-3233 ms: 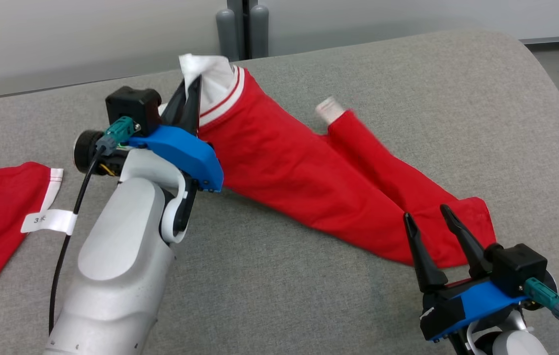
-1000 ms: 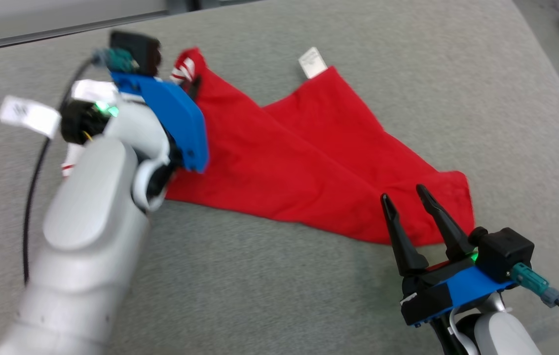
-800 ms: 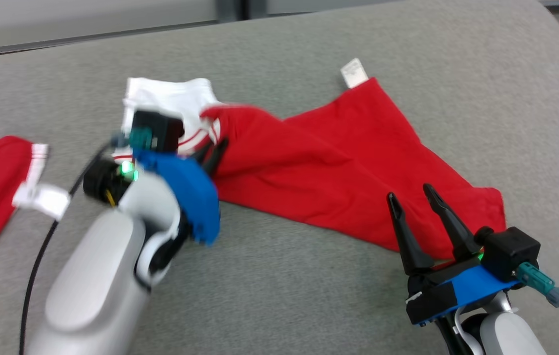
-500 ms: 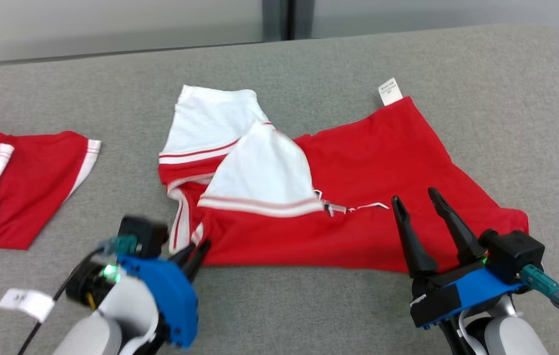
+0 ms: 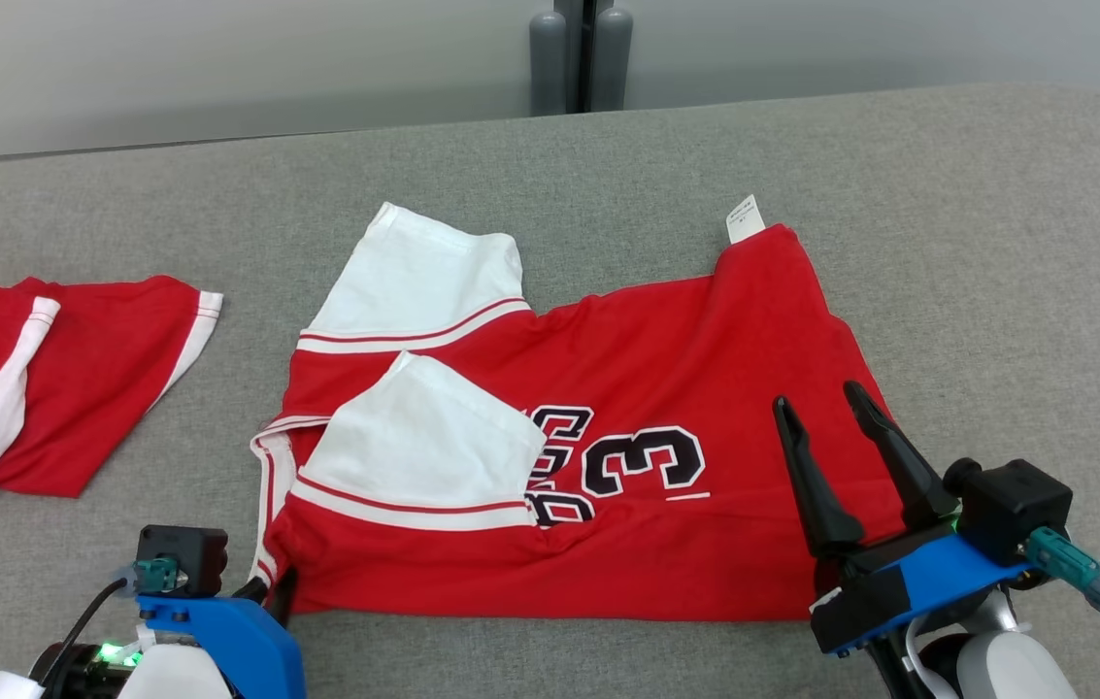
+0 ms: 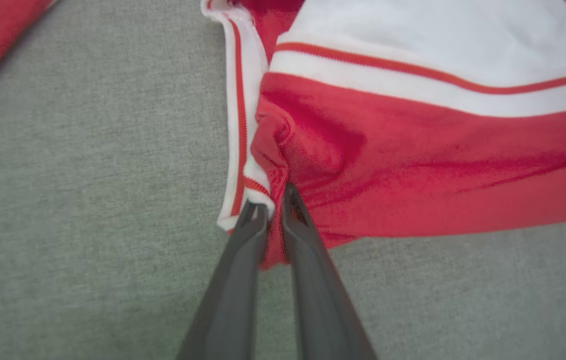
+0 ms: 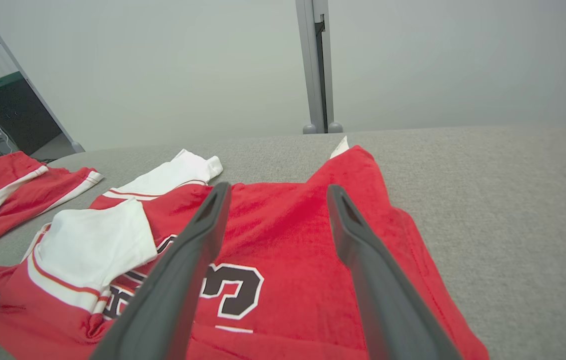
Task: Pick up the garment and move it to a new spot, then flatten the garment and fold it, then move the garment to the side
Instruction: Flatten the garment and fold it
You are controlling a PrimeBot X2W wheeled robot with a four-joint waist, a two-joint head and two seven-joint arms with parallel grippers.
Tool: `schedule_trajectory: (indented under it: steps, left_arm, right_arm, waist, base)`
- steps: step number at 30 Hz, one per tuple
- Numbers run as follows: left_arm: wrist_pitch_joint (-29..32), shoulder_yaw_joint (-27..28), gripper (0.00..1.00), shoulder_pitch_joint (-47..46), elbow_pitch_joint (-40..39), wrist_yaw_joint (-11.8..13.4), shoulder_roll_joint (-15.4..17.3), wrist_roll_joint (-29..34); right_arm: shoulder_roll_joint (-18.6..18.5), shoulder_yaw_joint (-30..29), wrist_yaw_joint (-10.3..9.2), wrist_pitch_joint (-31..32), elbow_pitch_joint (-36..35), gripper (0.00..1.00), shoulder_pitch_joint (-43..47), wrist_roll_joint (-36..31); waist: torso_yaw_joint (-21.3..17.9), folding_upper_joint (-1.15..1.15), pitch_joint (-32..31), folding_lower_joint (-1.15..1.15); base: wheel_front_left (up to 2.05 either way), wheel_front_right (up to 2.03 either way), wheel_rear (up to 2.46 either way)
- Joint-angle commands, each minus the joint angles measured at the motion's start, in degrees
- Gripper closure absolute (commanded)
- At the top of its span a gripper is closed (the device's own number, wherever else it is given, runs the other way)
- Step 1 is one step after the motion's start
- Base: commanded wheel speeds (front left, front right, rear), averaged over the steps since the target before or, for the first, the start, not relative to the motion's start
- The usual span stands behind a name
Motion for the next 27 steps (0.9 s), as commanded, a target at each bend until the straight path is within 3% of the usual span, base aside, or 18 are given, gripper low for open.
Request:
schedule_trajectory:
  steps: [1,7,11,19,27]
  left_arm:
    - [-0.9,0.7,0.0,0.8,-0.8,1.0,-0.7,-0.5]
    - [-0.2,2.4,0.0,-3.2,-5.6,2.6,-0.9,-0.3]
    - [0.4,3.3,0.0,-10.4,-4.8,3.3,-1.7,0.7]
    - [0.6,3.6,0.0,-26.7,14.3,3.3,-5.5,1.1]
    - [2.2,2.9,0.0,-35.1,27.9,1.7,-4.9,1.8]
  right_arm:
    - [-0.1,-0.2,0.01,-0.2,0.1,0.0,0.7,0.5]
    - [-0.1,0.0,0.01,-0.3,-0.1,0.0,0.9,0.8]
    - [-0.1,1.0,0.01,-0.7,-0.1,0.0,-0.4,1.2]
    - [-0.1,3.8,0.01,-1.0,0.6,0.0,-2.8,1.4]
    - [-0.1,4.9,0.01,-1.8,1.1,0.0,-3.5,1.6]
  waist:
    - [-0.1,0.0,-0.2,0.01]
    - [-0.2,0.0,-0.1,0.01]
    - [-0.9,0.0,1.4,0.01]
    - [-5.2,0.0,5.4,0.01]
    - [-9.7,0.0,8.8,0.01]
  base:
    - [0.0,0.0,0.0]
    - [0.0,0.0,0.0]
    - [0.0,0.0,0.0]
    - [0.0,0.0,0.0]
    - [0.0,0.0,0.0]
